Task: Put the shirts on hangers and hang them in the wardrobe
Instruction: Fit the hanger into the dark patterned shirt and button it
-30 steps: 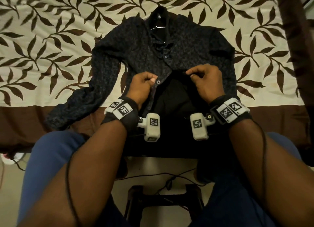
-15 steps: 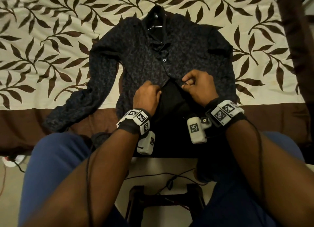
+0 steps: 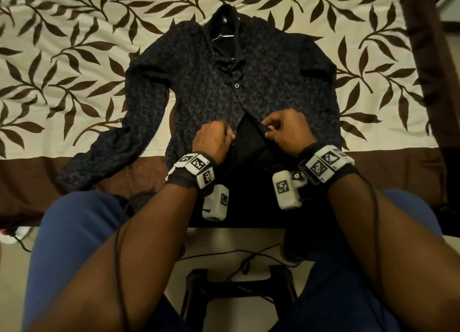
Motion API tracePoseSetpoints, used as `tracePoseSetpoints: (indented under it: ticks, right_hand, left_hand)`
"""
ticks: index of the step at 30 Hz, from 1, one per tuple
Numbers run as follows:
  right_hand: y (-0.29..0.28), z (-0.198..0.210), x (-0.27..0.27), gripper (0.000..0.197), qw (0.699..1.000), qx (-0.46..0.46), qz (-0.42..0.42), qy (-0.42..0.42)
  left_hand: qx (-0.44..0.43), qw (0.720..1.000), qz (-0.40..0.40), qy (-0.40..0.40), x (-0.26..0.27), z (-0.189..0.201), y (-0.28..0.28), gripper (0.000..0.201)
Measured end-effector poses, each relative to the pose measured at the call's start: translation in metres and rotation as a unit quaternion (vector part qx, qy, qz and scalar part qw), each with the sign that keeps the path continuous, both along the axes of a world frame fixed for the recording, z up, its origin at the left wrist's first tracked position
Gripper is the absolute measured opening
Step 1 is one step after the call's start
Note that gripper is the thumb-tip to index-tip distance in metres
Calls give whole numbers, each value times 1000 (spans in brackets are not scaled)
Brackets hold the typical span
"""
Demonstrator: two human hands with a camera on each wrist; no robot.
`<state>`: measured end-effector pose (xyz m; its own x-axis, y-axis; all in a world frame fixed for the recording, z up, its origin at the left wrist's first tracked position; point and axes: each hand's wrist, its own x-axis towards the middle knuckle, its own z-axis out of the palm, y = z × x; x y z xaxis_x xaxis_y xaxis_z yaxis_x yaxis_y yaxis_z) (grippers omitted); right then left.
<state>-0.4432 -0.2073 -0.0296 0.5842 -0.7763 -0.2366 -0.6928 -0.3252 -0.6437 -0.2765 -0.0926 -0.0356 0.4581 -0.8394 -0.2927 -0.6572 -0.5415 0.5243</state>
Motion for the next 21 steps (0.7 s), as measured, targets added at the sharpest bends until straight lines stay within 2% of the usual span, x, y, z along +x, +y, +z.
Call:
tracePoseSetpoints:
  ticks: [4,10,14,18,21]
  right_hand:
    - [2,6,-2,19,999,-12,-30,-17]
    - [11,18,2,20,987,38,-80,-135]
    - [16,11,7,21,980,70,-88,-161]
    - [22,8,12,25,979,85,-70,-174]
    - [23,8,14,26,977,86,-69,-185]
  left_hand:
    - [-30,990,55,128,-4,5,2,12]
    - [-75,959,126,244,-15,11,-3,15]
    - [-106,939,155,289,-23,14,-4,15]
    - [-127,926,173,310,-26,17,-6,5]
    - [-134,920,184,319,-27,19,-7,7]
